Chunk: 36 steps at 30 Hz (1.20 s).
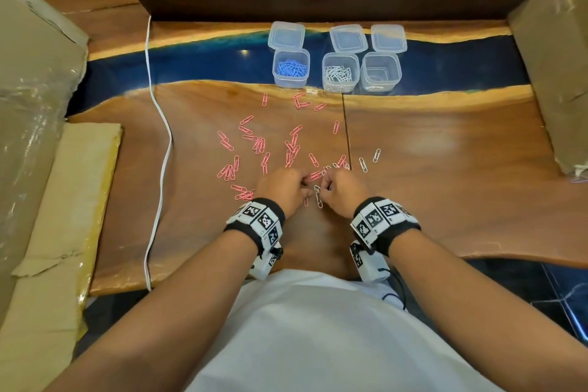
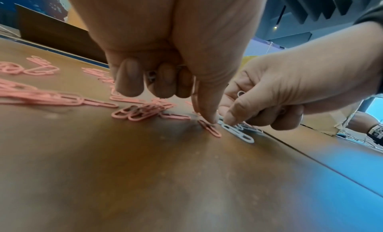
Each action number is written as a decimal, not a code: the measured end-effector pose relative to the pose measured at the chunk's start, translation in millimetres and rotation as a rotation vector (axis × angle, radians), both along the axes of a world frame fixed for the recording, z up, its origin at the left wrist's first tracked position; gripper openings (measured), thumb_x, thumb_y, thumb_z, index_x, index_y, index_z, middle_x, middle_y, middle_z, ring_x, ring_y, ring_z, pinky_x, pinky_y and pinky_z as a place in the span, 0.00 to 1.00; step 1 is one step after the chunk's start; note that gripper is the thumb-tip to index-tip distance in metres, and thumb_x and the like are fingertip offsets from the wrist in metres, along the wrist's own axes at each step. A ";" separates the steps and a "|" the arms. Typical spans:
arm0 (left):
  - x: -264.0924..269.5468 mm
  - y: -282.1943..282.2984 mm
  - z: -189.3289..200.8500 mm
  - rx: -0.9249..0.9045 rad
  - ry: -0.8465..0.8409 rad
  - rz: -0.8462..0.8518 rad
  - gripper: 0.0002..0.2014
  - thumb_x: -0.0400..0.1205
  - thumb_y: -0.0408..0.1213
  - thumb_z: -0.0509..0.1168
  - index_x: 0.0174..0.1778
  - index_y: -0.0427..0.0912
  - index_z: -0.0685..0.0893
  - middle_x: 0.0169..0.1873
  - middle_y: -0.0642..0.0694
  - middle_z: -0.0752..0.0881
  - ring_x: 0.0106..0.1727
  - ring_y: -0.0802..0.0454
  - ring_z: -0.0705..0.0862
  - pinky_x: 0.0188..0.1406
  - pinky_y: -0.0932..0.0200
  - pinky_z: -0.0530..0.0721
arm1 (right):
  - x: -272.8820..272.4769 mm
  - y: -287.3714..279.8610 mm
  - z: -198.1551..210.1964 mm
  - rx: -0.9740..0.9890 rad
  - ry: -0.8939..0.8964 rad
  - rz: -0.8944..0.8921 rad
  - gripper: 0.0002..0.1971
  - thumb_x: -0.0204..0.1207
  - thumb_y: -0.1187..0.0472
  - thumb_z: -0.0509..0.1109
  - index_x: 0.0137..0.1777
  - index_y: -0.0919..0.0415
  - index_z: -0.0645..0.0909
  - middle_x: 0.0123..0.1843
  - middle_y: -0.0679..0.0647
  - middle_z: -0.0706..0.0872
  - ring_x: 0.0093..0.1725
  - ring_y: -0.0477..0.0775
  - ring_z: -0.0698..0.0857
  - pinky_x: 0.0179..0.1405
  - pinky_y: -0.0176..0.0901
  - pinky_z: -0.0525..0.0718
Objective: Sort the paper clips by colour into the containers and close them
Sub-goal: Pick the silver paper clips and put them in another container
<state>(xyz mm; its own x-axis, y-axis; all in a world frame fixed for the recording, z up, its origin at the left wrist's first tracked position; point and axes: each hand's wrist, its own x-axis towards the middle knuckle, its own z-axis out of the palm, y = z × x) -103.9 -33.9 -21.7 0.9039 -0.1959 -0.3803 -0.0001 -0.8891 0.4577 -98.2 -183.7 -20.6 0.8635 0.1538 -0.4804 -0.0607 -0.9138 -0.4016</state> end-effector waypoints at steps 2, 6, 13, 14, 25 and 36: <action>-0.8 -2.0 3.1 0.000 -0.048 -0.024 0.11 0.79 0.46 0.69 0.56 0.50 0.81 0.49 0.51 0.87 0.52 0.48 0.84 0.44 0.57 0.77 | -1.2 -5.0 -1.2 0.033 0.022 -0.005 0.08 0.75 0.60 0.65 0.36 0.55 0.81 0.33 0.54 0.86 0.36 0.58 0.85 0.34 0.45 0.81; 0.2 -8.9 9.1 -0.011 -0.079 -0.093 0.14 0.80 0.48 0.68 0.59 0.51 0.80 0.53 0.49 0.86 0.55 0.47 0.83 0.43 0.57 0.73 | 0.6 -16.7 5.0 0.211 0.063 -0.152 0.09 0.77 0.60 0.64 0.35 0.57 0.76 0.31 0.50 0.79 0.32 0.52 0.77 0.33 0.44 0.74; 0.6 -17.7 -0.9 0.063 0.026 -0.171 0.08 0.78 0.48 0.70 0.44 0.49 0.81 0.44 0.50 0.85 0.48 0.45 0.84 0.43 0.55 0.78 | -1.7 -64.6 11.7 0.981 0.462 -0.799 0.09 0.66 0.76 0.52 0.34 0.61 0.65 0.28 0.57 0.72 0.19 0.49 0.64 0.13 0.33 0.57; 1.3 -17.2 -3.1 0.054 0.050 -0.156 0.08 0.78 0.47 0.70 0.39 0.50 0.80 0.40 0.52 0.84 0.46 0.46 0.84 0.41 0.56 0.76 | -3.3 -67.0 10.6 0.977 0.461 -0.787 0.11 0.65 0.77 0.52 0.32 0.61 0.64 0.28 0.58 0.72 0.19 0.49 0.64 0.13 0.33 0.56; 0.0 -24.8 7.0 0.187 0.104 -0.227 0.09 0.81 0.42 0.61 0.39 0.41 0.78 0.40 0.43 0.84 0.39 0.43 0.79 0.37 0.54 0.74 | -0.5 -62.4 8.3 0.834 0.492 -0.523 0.16 0.65 0.79 0.50 0.36 0.63 0.77 0.24 0.58 0.74 0.16 0.50 0.66 0.16 0.29 0.59; -19.4 -15.4 9.5 -0.710 0.435 0.625 0.13 0.73 0.25 0.60 0.23 0.41 0.72 0.22 0.43 0.73 0.17 0.54 0.63 0.19 0.65 0.57 | 3.1 -28.4 -4.8 -0.008 -0.053 -0.166 0.13 0.69 0.49 0.76 0.38 0.57 0.81 0.38 0.53 0.85 0.40 0.54 0.82 0.35 0.41 0.75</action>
<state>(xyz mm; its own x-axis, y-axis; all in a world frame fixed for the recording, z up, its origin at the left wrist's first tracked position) -123.3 -49.3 -12.2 0.7336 -0.0462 -0.6780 0.6582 -0.1996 0.7259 -95.2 -212.0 -25.4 0.9010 0.0037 -0.4339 -0.1896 -0.8962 -0.4012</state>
